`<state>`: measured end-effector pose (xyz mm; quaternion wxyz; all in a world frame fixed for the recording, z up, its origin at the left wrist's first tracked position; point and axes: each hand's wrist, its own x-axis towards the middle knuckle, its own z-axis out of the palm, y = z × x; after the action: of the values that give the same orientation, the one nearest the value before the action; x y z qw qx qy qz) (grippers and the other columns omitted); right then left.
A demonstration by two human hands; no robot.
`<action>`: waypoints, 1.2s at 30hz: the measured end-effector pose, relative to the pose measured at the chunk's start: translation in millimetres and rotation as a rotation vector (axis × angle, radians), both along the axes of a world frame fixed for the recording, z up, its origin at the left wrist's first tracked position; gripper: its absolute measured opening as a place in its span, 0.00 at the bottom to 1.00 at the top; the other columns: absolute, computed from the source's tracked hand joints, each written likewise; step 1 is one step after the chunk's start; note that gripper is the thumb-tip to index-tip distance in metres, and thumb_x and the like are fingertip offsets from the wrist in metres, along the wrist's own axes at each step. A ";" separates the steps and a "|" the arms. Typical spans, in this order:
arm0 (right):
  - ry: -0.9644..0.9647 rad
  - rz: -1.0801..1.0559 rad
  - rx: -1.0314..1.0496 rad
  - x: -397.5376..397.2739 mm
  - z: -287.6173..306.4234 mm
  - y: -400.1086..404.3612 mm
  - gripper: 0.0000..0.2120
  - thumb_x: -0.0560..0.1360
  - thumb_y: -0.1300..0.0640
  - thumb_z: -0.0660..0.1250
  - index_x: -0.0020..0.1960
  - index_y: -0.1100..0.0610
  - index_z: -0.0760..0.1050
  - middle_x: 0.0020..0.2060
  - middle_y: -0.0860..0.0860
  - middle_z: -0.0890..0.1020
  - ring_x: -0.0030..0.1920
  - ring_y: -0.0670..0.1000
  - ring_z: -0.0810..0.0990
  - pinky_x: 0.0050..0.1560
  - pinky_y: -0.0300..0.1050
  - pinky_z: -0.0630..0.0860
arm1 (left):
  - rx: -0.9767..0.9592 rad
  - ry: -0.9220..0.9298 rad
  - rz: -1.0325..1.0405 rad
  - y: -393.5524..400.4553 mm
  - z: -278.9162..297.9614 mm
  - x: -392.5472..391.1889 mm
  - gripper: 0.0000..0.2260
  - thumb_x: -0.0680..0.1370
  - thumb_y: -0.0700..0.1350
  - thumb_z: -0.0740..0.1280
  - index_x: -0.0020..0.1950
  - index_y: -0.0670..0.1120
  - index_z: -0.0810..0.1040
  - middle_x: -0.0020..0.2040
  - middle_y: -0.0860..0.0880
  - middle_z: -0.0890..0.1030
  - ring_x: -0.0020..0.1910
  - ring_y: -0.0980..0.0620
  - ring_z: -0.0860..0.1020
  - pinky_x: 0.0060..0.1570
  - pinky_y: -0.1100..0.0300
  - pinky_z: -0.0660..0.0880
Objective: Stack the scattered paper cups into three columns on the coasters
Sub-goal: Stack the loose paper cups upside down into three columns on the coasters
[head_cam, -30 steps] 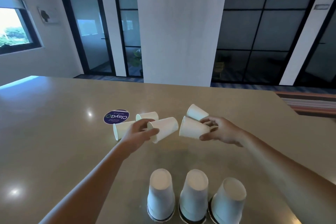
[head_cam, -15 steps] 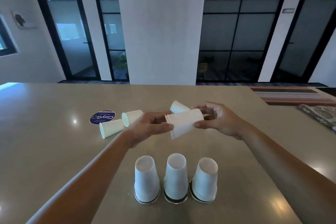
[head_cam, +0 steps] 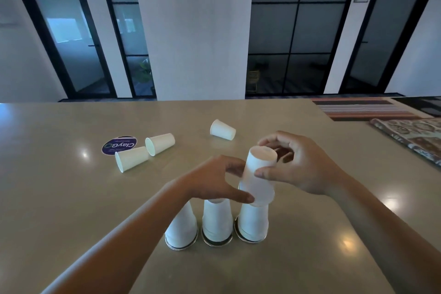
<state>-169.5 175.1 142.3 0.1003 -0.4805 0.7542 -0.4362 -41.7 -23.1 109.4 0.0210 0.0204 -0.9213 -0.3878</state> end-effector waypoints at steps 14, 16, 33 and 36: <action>0.014 -0.050 0.131 14.6 -49.3 -2.6 0.25 0.60 0.46 0.84 0.53 0.40 0.77 0.49 0.34 0.83 0.47 0.39 0.82 0.43 0.37 0.77 | -0.315 -0.130 0.036 5.6 -15.4 -8.7 0.28 0.65 0.63 0.77 0.63 0.60 0.79 0.58 0.59 0.81 0.61 0.59 0.74 0.62 0.50 0.75; 0.004 -0.045 0.129 15.2 -58.9 -3.5 0.25 0.60 0.46 0.84 0.52 0.41 0.78 0.48 0.35 0.83 0.47 0.40 0.83 0.43 0.38 0.79 | -0.312 -0.147 0.017 5.1 -17.5 -9.6 0.25 0.65 0.62 0.78 0.60 0.59 0.80 0.57 0.59 0.82 0.61 0.58 0.74 0.63 0.49 0.75; 0.043 -0.026 0.121 12.9 -84.6 -9.2 0.26 0.58 0.42 0.84 0.52 0.41 0.77 0.49 0.34 0.83 0.47 0.43 0.82 0.42 0.38 0.79 | -0.252 -0.172 -0.041 -1.0 -29.0 -15.8 0.23 0.66 0.55 0.80 0.59 0.54 0.82 0.56 0.58 0.84 0.56 0.57 0.81 0.60 0.49 0.78; 0.047 -0.007 0.142 11.5 -81.4 -10.4 0.26 0.59 0.43 0.85 0.52 0.42 0.78 0.49 0.34 0.83 0.47 0.42 0.82 0.42 0.35 0.77 | -0.266 -0.192 -0.052 -1.8 -26.2 -15.3 0.24 0.67 0.57 0.79 0.60 0.55 0.81 0.58 0.59 0.83 0.58 0.58 0.81 0.60 0.49 0.78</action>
<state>-158.0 164.7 60.8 0.1151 -0.4797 0.7871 -0.3704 -57.0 -24.9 83.2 -0.0748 0.0304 -0.9624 -0.2593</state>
